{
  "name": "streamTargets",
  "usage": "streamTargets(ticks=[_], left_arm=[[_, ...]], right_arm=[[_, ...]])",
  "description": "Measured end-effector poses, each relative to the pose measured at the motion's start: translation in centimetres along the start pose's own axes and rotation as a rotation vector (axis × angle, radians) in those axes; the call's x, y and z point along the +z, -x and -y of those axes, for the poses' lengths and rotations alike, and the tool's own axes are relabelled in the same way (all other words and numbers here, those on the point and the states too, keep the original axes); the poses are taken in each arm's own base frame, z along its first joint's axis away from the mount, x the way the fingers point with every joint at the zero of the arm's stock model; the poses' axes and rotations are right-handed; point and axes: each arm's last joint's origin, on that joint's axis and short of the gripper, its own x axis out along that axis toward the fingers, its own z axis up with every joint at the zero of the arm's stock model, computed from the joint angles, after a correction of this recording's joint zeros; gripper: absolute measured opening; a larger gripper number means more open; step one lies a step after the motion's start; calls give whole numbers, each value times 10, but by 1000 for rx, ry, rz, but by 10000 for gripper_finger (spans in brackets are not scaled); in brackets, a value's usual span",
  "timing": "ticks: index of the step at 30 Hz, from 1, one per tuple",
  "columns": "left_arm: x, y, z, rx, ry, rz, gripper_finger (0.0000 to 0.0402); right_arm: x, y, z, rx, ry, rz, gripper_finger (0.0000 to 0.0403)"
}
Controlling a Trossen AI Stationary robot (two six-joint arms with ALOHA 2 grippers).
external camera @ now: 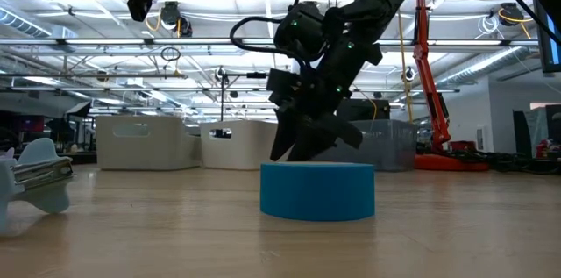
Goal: Pick and place Stapler, Stapler remover, tape
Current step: Put the small yellow stapler into the gray bin
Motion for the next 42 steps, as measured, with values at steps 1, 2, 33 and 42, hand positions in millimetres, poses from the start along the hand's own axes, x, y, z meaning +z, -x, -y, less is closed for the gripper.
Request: streamTargets(ticks=[1,2,33,42], left_arm=[[0,0,0,0,0,0,186],[0,0,0,0,0,0,186],[1,0,0,-2,2,7,186],[1,0,0,-2,6,6,186]], right_arm=[[0,0,0,1,-9,-1,178],[0,0,0,1,-20,-1,174],[17,11,-15,88,-160,-87,97],[22,14,-11,80,-159,-67,123]])
